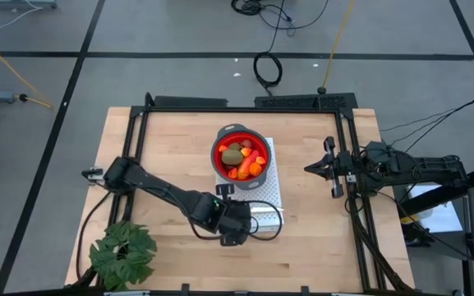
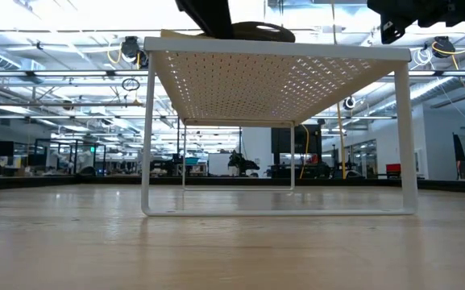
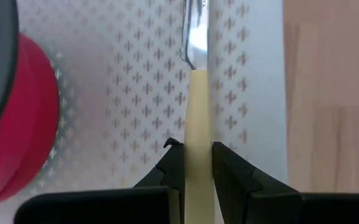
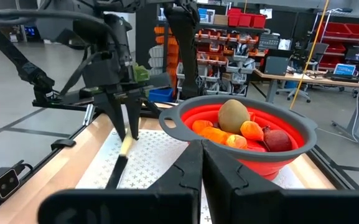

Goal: Pick & Place Fruit
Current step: Put the yellow knife on the shelf, then adjust the shelf

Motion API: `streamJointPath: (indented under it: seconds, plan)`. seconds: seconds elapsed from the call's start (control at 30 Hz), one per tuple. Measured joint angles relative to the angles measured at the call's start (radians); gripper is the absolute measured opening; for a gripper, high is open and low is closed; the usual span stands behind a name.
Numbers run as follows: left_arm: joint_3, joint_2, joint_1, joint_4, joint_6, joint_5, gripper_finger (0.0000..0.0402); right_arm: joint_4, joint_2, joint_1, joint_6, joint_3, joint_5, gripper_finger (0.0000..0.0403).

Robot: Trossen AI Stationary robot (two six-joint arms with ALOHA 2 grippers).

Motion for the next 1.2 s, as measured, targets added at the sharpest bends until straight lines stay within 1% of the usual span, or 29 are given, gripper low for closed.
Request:
streamJointPath:
  seconds: [0.33, 0.53, 0.7, 0.9, 1.0, 1.1, 1.2]
  plan:
    - [0.000, 0.025, -0.001, 0.007, -0.002, 0.001, 0.0049, 0.002, 0.000, 0.000, 0.000, 0.000, 0.000, 0.0000]
    - [0.000, 0.025, -0.001, 0.008, -0.052, 0.002, 0.0053, 0.002, 0.000, 0.000, 0.000, 0.000, 0.000, 0.0000]
    - [0.000, 0.025, -0.001, 0.008, -0.078, 0.001, 0.0082, 0.002, 0.000, 0.000, 0.000, 0.000, 0.000, 0.0000]
    - [0.000, 0.025, -0.001, 0.008, -0.071, 0.000, 0.0124, 0.002, 0.000, 0.000, 0.000, 0.000, 0.000, 0.0000]
    - [0.000, 0.024, -0.002, 0.008, -0.042, 0.000, 0.0140, 0.002, 0.000, 0.000, 0.000, 0.000, 0.000, 0.0000]
    - [0.000, 0.017, -0.007, 0.005, -0.011, -0.003, 0.0148, 0.002, 0.000, 0.000, 0.000, 0.000, 0.000, 0.0000]
    - [0.001, 0.004, -0.010, -0.010, -0.001, -0.009, 0.0146, 0.002, 0.000, 0.000, 0.000, 0.000, 0.000, 0.0000]
